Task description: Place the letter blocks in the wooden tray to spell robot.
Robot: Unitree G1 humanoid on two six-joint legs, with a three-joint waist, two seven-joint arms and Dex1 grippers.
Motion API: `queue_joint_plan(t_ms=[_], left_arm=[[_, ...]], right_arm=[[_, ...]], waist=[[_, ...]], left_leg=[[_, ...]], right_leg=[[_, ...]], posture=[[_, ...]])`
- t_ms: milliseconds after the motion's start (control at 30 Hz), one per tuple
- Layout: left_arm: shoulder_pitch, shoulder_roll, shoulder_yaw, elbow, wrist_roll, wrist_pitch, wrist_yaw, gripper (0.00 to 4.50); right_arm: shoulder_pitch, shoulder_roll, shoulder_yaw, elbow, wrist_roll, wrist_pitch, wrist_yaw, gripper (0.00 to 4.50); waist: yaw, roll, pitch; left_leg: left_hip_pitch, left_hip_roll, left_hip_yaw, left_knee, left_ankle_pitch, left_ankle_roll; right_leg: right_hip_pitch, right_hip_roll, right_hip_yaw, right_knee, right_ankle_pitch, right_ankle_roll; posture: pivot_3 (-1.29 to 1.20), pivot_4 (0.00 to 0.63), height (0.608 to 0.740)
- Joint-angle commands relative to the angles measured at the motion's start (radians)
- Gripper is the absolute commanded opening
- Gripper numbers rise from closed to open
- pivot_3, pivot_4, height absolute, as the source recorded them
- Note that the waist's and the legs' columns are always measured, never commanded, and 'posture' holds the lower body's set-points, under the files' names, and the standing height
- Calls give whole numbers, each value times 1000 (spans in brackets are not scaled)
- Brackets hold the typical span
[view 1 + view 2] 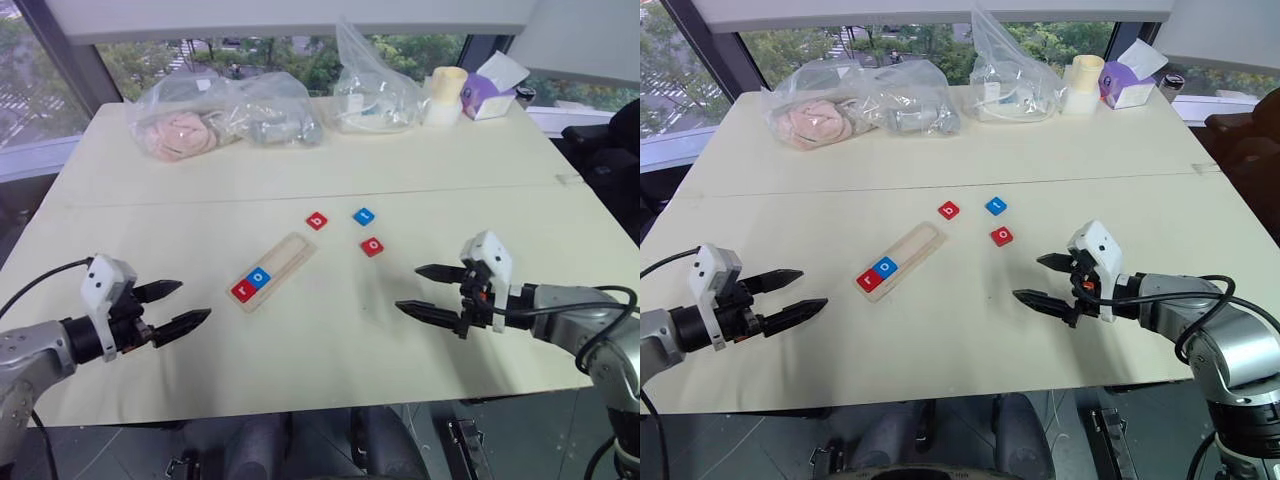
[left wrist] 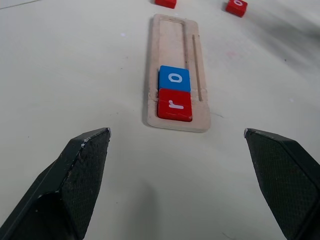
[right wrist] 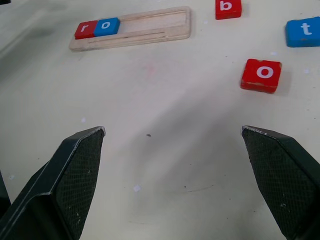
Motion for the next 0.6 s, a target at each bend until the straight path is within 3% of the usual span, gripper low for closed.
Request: queue_joint_plan(t_ms=[33, 600], left_arm=[[-2, 8, 26, -31, 6, -14, 15, 4500], [-46, 40, 45, -29, -2, 24, 48, 4500]], right_arm=[[-22, -10, 1, -1, 2, -24, 7, 4483], [-57, -11, 29, 27, -10, -39, 6, 4483]], waist=[[0, 0, 0], [1, 0, 0]], left_leg=[[0, 0, 0, 0, 0, 0], [0, 0, 0, 0, 0, 0]], right_leg=[[0, 0, 0, 0, 0, 0], [0, 0, 0, 0, 0, 0]], posture=[[0, 150, 740], [0, 150, 740]])
